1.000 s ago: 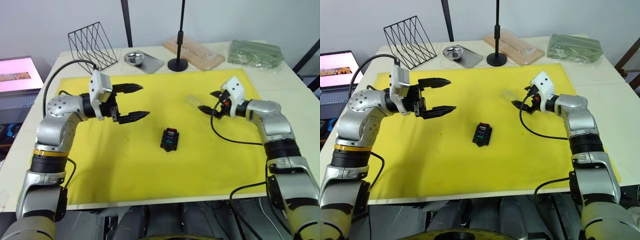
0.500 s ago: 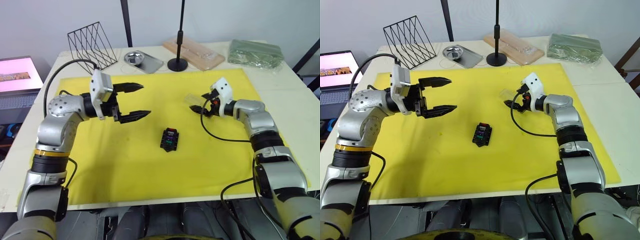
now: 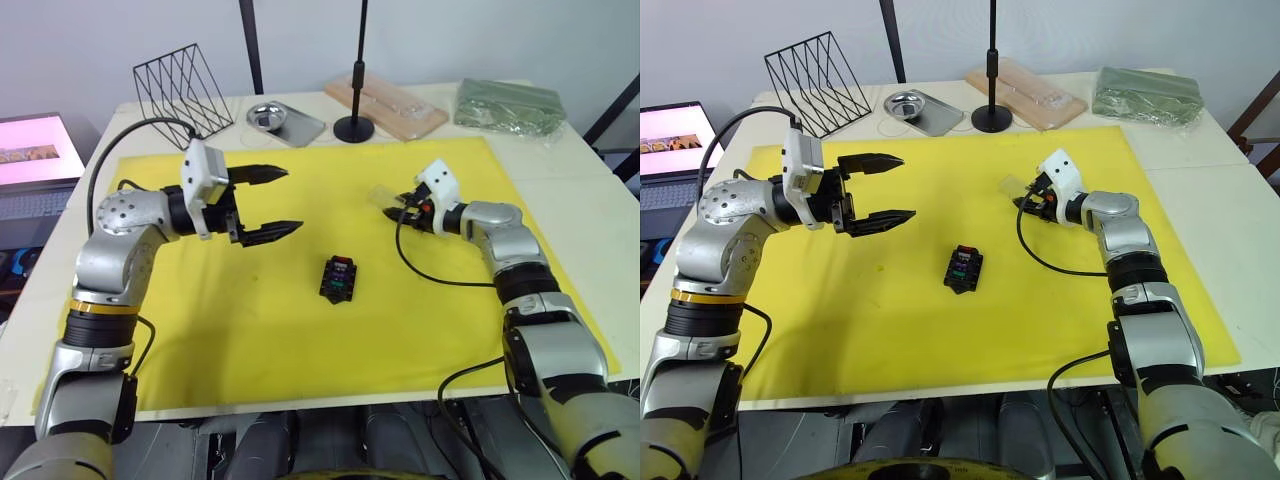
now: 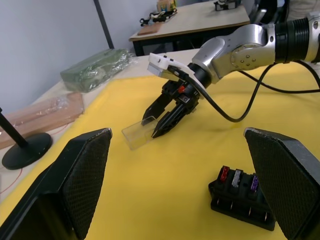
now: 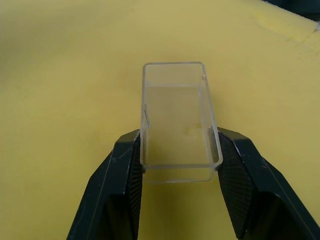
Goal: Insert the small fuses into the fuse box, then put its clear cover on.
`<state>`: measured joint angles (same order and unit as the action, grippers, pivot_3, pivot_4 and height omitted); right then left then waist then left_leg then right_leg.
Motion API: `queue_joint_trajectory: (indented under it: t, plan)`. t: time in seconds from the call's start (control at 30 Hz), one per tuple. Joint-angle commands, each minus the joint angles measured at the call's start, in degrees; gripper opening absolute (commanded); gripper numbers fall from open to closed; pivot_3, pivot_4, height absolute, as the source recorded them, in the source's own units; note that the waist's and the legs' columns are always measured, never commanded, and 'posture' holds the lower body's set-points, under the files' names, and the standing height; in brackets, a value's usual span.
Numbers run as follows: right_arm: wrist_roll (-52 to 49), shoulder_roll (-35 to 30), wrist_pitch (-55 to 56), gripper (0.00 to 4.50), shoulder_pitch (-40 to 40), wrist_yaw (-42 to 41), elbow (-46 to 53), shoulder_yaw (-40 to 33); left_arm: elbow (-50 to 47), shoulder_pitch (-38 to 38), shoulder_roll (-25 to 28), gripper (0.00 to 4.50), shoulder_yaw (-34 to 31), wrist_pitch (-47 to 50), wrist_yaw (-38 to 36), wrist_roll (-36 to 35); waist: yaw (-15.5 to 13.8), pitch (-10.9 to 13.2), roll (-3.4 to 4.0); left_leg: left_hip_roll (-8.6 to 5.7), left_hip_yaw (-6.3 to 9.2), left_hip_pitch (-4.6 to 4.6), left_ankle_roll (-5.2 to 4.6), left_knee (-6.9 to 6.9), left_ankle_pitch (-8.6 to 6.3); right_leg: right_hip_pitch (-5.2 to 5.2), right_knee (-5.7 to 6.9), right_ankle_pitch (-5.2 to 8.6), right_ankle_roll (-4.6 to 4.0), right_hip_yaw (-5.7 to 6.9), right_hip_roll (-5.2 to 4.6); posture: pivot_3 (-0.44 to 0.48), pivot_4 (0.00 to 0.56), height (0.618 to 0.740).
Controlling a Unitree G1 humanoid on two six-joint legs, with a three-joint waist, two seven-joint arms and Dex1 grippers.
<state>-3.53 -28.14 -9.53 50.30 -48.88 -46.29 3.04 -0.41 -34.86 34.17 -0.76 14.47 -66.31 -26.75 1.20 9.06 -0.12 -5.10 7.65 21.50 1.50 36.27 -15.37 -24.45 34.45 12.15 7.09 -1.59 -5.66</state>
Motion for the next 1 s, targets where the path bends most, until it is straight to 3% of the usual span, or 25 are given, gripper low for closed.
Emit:
queue_joint_trajectory:
  t: [0.03,0.13,0.3,0.5,0.8,1.0]
  plan:
    - [-0.6,-0.6,0.6,1.78,-0.5,-0.4,3.5,-1.1,-2.3,0.8,0.4,4.5,-0.1,-0.2,-0.1,-0.3,0.0,0.0,0.0,0.0,0.0,0.0,0.0,0.0,0.0,0.0,0.0,0.0,0.0,0.0,0.0,0.0,0.15,0.74]
    - [-1.8,-1.4,-1.5,1.78,-2.0,-0.8,9.2,-2.0,-5.0,3.4,1.3,4.5,-0.7,0.8,0.1,-0.9,0.0,0.0,0.0,0.01,0.01,0.01,0.0,0.0,0.0,0.0,0.01,0.0,0.0,0.0,0.0,0.0,0.15,0.74]
    - [-5.9,-4.0,-12.9,1.78,-8.8,-2.0,30.8,-3.1,-12.3,14.7,2.4,4.5,0.4,0.4,0.3,-0.2,-0.1,0.0,0.03,0.06,0.0,0.01,-0.01,-0.08,0.0,-0.1,0.02,0.0,0.0,-0.09,-0.01,0.0,0.15,0.74]
    - [-10.2,-7.9,-23.6,1.78,-15.6,-1.9,48.7,-4.7,-8.9,19.5,-1.1,4.5,4.3,-7.1,1.9,5.3,-0.9,0.0,0.03,0.05,0.04,-0.01,-0.22,0.02,-0.13,0.01,0.08,-0.03,-0.05,-0.06,-0.01,0.0,0.15,0.74]
    - [-14.8,-12.0,-32.7,1.78,-21.8,0.2,61.4,-8.2,-0.6,18.4,-6.0,4.5,10.3,-14.8,4.9,13.1,-0.7,0.0,0.03,0.05,0.01,-0.03,-0.3,-0.01,-0.17,0.02,0.02,-0.03,-0.06,-0.04,-0.03,0.0,0.15,0.74]
    - [-16.4,-12.7,-35.1,1.78,-23.4,2.8,63.7,-9.4,6.4,15.3,-8.8,4.5,12.9,-18.4,7.7,18.1,-0.7,0.0,0.02,0.04,-0.02,-0.03,-0.3,0.01,-0.17,0.02,0.03,-0.03,-0.05,-0.03,-0.04,0.0,0.15,0.74]
